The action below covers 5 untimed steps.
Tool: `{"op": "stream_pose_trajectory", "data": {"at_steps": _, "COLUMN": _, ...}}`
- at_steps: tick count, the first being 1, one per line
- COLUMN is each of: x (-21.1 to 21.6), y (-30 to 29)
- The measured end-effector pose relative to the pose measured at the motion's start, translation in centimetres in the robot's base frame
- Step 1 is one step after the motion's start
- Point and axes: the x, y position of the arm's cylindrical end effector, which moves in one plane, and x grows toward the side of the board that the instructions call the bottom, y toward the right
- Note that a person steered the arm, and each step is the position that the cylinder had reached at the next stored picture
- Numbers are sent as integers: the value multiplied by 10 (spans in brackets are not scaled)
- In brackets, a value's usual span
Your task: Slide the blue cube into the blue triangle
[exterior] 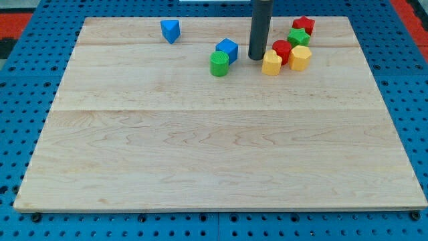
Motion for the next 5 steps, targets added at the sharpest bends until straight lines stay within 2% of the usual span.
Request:
{"op": "stream_pose_trajectory", "data": {"at_steps": 2, "x": -29, "y": -140}}
{"op": "stream_pose_trajectory", "data": {"at_steps": 3, "x": -24, "y": -115}}
{"op": "stream_pose_trajectory", "data": {"at_steps": 4, "x": 1, "y": -40}}
{"op": "stream_pose_trajectory", "data": {"at_steps": 5, "x": -28, "y": -19}}
